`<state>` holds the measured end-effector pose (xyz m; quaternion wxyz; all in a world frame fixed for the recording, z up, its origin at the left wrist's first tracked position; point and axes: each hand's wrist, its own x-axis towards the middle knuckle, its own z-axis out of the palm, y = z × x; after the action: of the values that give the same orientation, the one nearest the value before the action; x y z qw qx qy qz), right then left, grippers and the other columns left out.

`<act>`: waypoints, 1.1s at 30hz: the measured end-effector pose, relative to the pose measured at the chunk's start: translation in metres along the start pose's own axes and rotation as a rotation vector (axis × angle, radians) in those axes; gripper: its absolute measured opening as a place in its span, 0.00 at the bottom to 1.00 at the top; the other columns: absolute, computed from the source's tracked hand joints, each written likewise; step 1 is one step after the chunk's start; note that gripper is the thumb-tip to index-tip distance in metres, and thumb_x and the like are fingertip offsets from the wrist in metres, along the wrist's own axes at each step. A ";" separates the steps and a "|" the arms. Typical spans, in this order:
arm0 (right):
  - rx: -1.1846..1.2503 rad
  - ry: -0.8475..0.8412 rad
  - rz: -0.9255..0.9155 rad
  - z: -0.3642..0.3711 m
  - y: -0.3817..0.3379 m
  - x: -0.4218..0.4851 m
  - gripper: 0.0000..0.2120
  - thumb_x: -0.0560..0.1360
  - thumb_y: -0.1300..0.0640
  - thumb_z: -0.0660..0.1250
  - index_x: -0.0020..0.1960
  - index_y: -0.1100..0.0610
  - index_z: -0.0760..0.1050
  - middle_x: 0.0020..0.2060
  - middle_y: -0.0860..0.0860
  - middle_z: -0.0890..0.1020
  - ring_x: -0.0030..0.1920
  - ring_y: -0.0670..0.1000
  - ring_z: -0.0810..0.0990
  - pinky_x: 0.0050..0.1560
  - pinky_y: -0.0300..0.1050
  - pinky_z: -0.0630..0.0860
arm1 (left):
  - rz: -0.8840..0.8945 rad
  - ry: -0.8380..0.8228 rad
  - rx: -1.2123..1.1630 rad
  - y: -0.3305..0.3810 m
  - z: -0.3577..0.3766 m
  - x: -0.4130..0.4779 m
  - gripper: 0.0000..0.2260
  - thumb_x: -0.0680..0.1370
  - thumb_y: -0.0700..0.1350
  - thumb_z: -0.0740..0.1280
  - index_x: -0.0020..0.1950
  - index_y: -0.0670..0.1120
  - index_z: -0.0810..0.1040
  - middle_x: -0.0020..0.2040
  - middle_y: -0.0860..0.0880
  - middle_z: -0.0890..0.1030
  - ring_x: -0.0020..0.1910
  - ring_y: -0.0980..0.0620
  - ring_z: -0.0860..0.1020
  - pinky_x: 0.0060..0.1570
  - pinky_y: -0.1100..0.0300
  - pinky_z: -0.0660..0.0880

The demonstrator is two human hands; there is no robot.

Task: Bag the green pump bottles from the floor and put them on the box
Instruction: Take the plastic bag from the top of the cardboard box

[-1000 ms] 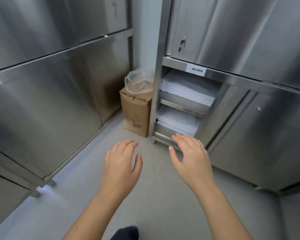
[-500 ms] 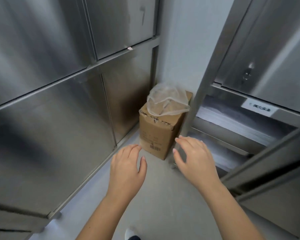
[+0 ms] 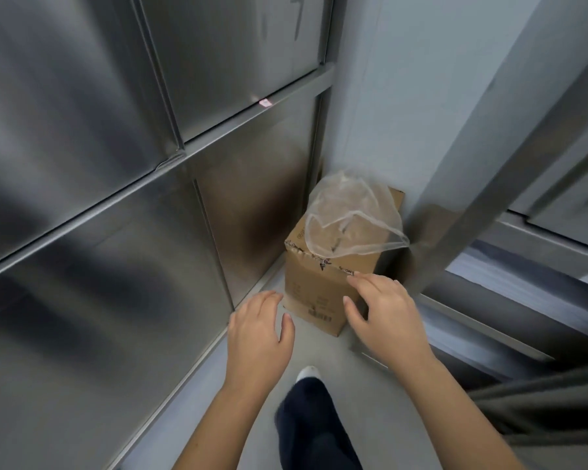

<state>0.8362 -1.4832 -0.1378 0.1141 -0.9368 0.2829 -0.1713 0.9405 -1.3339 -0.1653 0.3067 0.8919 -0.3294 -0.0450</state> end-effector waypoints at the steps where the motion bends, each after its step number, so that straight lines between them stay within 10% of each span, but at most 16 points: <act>1: 0.007 0.001 0.006 0.006 0.006 0.014 0.15 0.71 0.54 0.66 0.56 0.57 0.78 0.53 0.53 0.82 0.55 0.55 0.79 0.59 0.56 0.72 | 0.002 -0.012 0.000 -0.001 0.006 0.016 0.16 0.76 0.47 0.58 0.61 0.46 0.74 0.61 0.50 0.76 0.62 0.50 0.71 0.62 0.55 0.63; 24: -0.012 -0.031 0.377 0.165 0.169 0.229 0.19 0.69 0.53 0.57 0.51 0.61 0.79 0.46 0.57 0.83 0.46 0.59 0.81 0.51 0.52 0.77 | -0.113 -0.270 -0.070 -0.028 0.182 0.328 0.14 0.75 0.42 0.65 0.60 0.41 0.75 0.59 0.44 0.77 0.57 0.44 0.73 0.56 0.52 0.70; 33: -0.050 -0.054 0.629 0.211 0.222 0.238 0.19 0.69 0.62 0.68 0.59 0.63 0.75 0.64 0.61 0.74 0.65 0.63 0.70 0.64 0.60 0.66 | -0.196 -0.368 -0.012 -0.047 0.232 0.360 0.17 0.75 0.46 0.66 0.60 0.41 0.72 0.57 0.43 0.76 0.56 0.44 0.73 0.53 0.54 0.69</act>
<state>0.9947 -1.7746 -0.3383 0.1460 -0.8099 0.5599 -0.0959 1.1820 -1.6479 -0.3363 0.2409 0.8945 -0.2914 -0.2386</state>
